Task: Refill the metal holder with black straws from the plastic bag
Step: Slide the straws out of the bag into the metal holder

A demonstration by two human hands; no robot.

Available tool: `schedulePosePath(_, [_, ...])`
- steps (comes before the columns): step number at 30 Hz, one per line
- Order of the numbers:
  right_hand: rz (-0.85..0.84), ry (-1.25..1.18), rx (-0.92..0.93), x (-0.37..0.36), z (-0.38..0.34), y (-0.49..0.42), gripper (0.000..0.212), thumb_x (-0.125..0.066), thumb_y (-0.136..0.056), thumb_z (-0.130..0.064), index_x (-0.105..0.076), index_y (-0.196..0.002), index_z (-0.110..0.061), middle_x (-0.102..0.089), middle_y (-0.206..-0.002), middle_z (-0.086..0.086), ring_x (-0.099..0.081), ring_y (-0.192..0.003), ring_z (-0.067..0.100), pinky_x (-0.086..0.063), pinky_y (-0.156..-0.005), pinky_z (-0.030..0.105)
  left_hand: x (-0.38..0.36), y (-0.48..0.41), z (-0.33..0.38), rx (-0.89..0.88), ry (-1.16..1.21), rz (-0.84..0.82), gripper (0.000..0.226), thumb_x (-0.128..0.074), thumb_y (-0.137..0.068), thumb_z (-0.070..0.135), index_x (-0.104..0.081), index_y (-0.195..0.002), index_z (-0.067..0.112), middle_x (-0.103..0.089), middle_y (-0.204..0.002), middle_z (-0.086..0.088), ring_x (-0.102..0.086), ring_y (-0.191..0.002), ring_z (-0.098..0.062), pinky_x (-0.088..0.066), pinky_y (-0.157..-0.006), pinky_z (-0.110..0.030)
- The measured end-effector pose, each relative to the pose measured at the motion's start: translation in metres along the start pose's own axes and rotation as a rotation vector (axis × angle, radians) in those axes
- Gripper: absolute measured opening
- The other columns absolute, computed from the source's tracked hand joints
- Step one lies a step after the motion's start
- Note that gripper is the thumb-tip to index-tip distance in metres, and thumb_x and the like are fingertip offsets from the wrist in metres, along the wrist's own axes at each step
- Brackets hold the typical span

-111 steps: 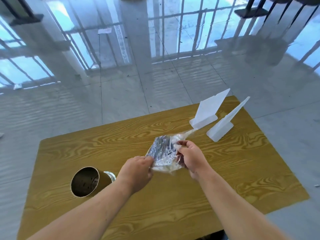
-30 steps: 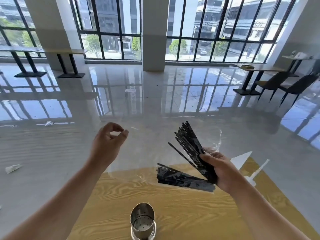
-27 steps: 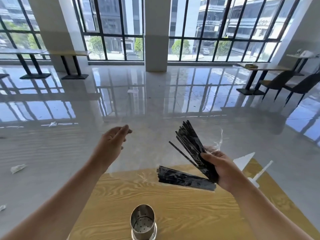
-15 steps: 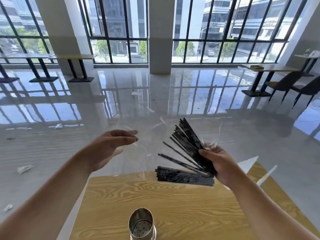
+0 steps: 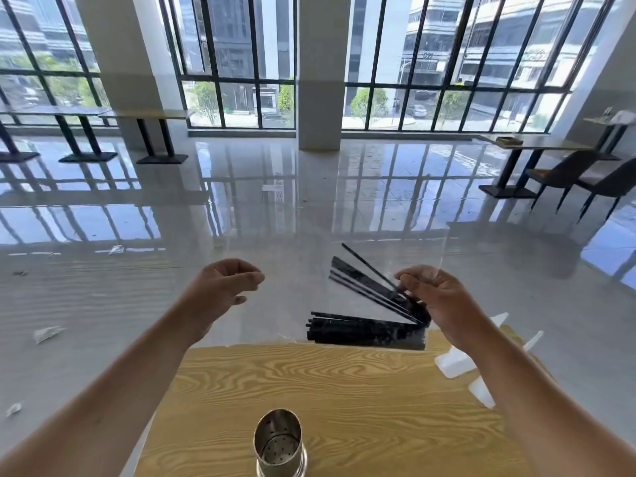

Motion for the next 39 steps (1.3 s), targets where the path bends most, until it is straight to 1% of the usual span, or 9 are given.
schedulePosePath(3, [0.021,0.049,0.021,0.004,-0.004,-0.001,0.012,-0.067,-0.103,-0.008,-0.078,-0.101,-0.012,-0.078,-0.083,0.002,-0.066,-0.075,0.019,-0.053,-0.075,0.035,-0.002,0.001,-0.003,-0.015,0.033,0.029,0.012,-0.078,-0.091,0.01,-0.074,-0.083,0.018,-0.075,-0.102,-0.004,-0.065,-0.095,-0.016,-0.046,-0.088,-0.039])
schedulePosePath(6, [0.047,0.084,0.04,0.008,-0.006,0.003,0.013,-0.069,-0.102,-0.01,-0.079,-0.096,-0.016,-0.078,-0.083,0.002,-0.068,-0.075,0.017,-0.054,-0.069,0.034,-0.002,0.003,-0.007,-0.025,0.054,0.014,0.019,-0.078,-0.089,0.009,-0.078,-0.074,0.02,-0.079,-0.098,0.014,-0.069,-0.097,-0.003,-0.044,-0.084,-0.026])
schedulePosePath(11, [0.057,0.133,-0.017,0.013,0.004,0.009,0.01,-0.071,-0.101,-0.01,-0.078,-0.095,-0.012,-0.077,-0.078,0.003,-0.069,-0.068,0.017,-0.056,-0.062,0.03,-0.004,0.006,-0.021,-0.002,0.007,-0.028,0.011,-0.077,-0.09,0.009,-0.078,-0.082,0.016,-0.071,-0.123,0.008,-0.066,-0.108,0.002,-0.043,-0.086,-0.019])
schedulePosePath(16, [0.012,0.208,-0.054,0.016,0.02,0.021,0.011,-0.07,-0.102,-0.009,-0.078,-0.095,-0.012,-0.077,-0.076,0.002,-0.068,-0.063,0.012,-0.055,-0.055,0.022,-0.004,0.013,-0.049,0.058,0.016,-0.002,0.004,-0.079,-0.09,0.014,-0.075,-0.09,0.012,-0.077,-0.121,-0.001,-0.067,-0.111,-0.018,-0.044,-0.096,-0.039])
schedulePosePath(21, [-0.008,0.241,-0.094,0.017,0.032,0.035,0.012,-0.069,-0.102,-0.009,-0.078,-0.094,-0.01,-0.076,-0.075,0.0,-0.067,-0.062,0.011,-0.053,-0.056,0.023,-0.01,0.032,-0.078,0.162,0.043,-0.056,0.03,-0.086,-0.058,0.041,-0.073,-0.078,0.022,-0.076,-0.108,-0.004,-0.066,-0.104,-0.015,-0.046,-0.095,-0.041])
schedulePosePath(26, [-0.046,0.327,-0.135,0.012,0.04,0.047,0.012,-0.069,-0.103,-0.01,-0.078,-0.095,-0.008,-0.076,-0.075,0.0,-0.066,-0.063,0.011,-0.051,-0.062,0.027,-0.012,0.045,-0.112,0.231,0.038,-0.059,0.029,-0.085,-0.054,0.047,-0.074,-0.071,0.027,-0.078,-0.106,-0.01,-0.067,-0.102,-0.017,-0.05,-0.094,-0.041])
schedulePosePath(31, [-0.1,0.412,-0.13,0.004,0.04,0.054,0.011,-0.07,-0.103,-0.011,-0.076,-0.094,-0.007,-0.076,-0.076,0.003,-0.065,-0.062,0.009,-0.052,-0.058,0.018,-0.011,0.053,-0.139,0.281,0.022,-0.063,0.027,-0.083,-0.064,0.047,-0.076,-0.079,0.026,-0.079,-0.108,-0.009,-0.068,-0.103,-0.017,-0.05,-0.096,-0.041])
schedulePosePath(35, [-0.137,0.503,-0.131,-0.006,0.04,0.055,0.011,-0.07,-0.103,-0.012,-0.076,-0.095,-0.006,-0.075,-0.079,0.007,-0.064,-0.06,0.005,-0.05,-0.058,0.015,-0.008,0.056,-0.162,0.325,-0.005,-0.015,0.04,-0.083,-0.071,0.046,-0.076,-0.086,0.01,-0.078,-0.104,-0.005,-0.065,-0.102,-0.017,-0.046,-0.091,-0.037])
schedulePosePath(39, [-0.178,0.601,-0.115,-0.015,0.04,0.054,0.012,-0.073,-0.102,-0.019,-0.078,-0.092,-0.016,-0.078,-0.081,0.004,-0.066,-0.063,0.004,-0.051,-0.06,0.014,-0.005,0.059,-0.183,0.374,-0.036,0.013,0.019,-0.082,-0.088,0.033,-0.082,-0.092,0.015,-0.081,-0.108,0.005,-0.069,-0.111,-0.012,-0.046,-0.088,-0.031])
Point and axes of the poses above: each hand's wrist, its own y-axis away from the middle knuckle, its own x-axis out of the back of the hand, z = x × y, the point moved 1 cm from there along -y, towards the middle knuckle
